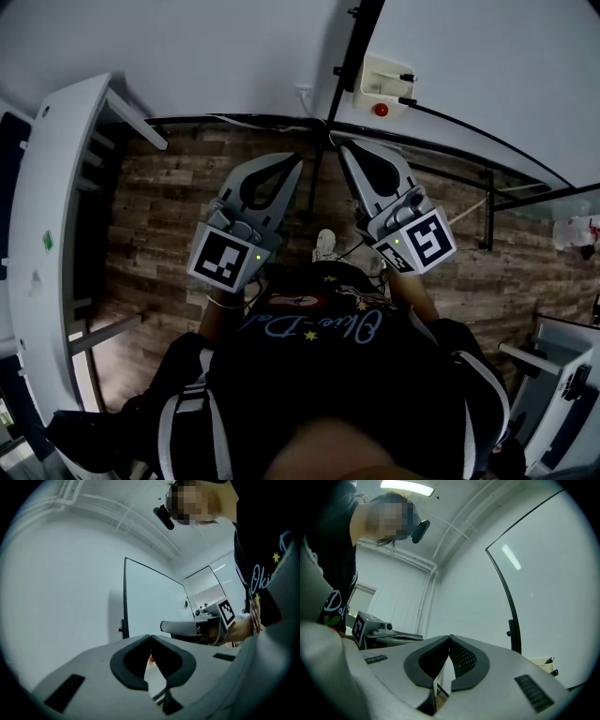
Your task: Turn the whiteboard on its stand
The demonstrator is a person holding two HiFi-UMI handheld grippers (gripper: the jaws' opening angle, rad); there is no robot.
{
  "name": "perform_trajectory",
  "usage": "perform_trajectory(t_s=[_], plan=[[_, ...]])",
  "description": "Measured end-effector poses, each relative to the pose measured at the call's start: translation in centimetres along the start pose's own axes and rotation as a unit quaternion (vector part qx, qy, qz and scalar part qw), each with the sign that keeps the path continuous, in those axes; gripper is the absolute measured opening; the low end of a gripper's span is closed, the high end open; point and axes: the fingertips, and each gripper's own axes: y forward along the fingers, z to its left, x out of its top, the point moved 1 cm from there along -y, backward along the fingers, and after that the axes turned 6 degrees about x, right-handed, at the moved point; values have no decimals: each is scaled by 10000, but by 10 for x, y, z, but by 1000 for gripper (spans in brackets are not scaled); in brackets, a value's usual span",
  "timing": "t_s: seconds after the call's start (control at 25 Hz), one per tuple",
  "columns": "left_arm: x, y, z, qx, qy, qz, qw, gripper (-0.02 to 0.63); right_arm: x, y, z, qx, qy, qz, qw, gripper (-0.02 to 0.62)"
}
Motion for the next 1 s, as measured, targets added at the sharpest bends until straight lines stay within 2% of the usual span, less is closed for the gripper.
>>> perform_trajectory(t_s=[0.56, 1.0], plan=[[-8, 47, 15, -1, -30, 172, 9998, 25, -14, 16, -40, 319, 118, 73, 9994, 18], [-9, 75, 27, 95, 10, 129, 9999, 25, -22, 30, -75, 290, 288, 5, 9992, 18]])
